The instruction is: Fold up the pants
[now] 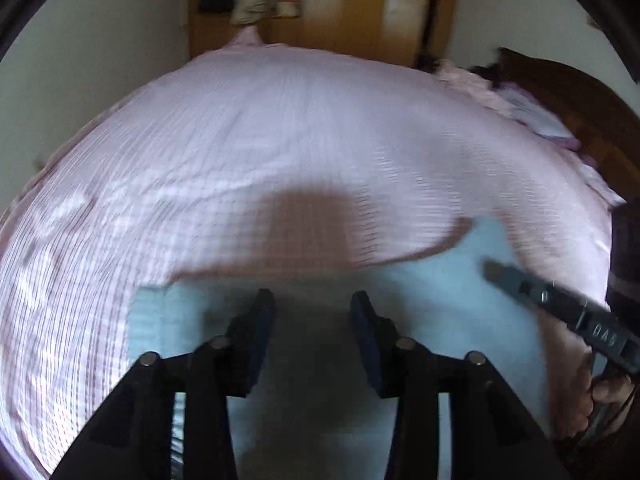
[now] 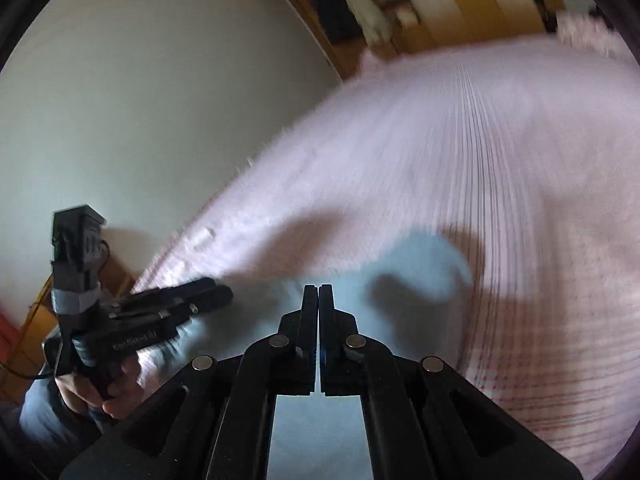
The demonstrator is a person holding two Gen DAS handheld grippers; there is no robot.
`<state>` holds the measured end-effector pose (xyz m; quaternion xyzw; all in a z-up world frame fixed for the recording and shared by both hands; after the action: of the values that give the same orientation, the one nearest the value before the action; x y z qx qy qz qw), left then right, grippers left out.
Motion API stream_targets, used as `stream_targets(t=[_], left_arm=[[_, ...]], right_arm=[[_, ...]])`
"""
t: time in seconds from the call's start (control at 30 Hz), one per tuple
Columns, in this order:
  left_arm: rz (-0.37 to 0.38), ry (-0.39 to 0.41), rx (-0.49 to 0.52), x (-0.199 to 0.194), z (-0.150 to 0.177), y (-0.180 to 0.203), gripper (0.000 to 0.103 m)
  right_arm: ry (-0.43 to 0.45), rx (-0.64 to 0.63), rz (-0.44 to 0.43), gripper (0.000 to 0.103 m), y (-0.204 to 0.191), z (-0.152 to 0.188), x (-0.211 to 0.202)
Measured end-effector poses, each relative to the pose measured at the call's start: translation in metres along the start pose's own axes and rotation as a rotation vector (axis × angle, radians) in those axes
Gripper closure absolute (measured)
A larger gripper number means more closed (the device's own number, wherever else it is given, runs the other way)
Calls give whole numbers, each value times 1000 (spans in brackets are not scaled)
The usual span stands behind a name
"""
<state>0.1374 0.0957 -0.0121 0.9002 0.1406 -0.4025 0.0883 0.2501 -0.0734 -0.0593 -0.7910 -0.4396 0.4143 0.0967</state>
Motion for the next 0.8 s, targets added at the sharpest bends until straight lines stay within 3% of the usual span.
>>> stream_targets(t=[0.03, 0.1, 0.2, 0.37, 0.47, 0.6, 0.67, 0.77, 0.8], left_arm=[[-9, -1, -11, 4, 6, -4, 63], [-38, -24, -11, 17, 17, -13, 72], [-43, -16, 19, 21, 21, -13, 72], [-36, 8, 16, -1, 13, -4, 70], [-41, -35, -5, 16, 20, -11, 70], [-31, -15, 9, 3, 19, -10, 69], [-2, 10, -7, -8, 20, -11, 67], [-11, -23, -24, 3, 25, -18, 64], [-2, -25, -32, 5, 26, -22, 64]], right_arm=[[-28, 19, 42, 103, 14, 10, 9], [23, 94, -30, 103, 35, 20, 6], [84, 170, 28, 103, 47, 11, -3], [60, 72, 109, 103, 35, -13, 4], [45, 62, 146, 103, 44, -30, 18], [93, 36, 265, 103, 36, -41, 10], [138, 53, 189, 103, 35, -43, 1], [119, 122, 189, 103, 46, -42, -2], [126, 165, 154, 103, 51, -37, -7]])
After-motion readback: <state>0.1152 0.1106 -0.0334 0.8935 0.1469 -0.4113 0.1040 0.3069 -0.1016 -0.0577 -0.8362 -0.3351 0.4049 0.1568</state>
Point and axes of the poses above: each gripper's, at about its wrist camera, not at the fingertips, and x roughly the way its jaws point, y to its right, z to its underside, the point moved 1 cm from there along x, roughly the way its jaws point, and after that the axes turned 1 degree about x, right-handed, at the moved point
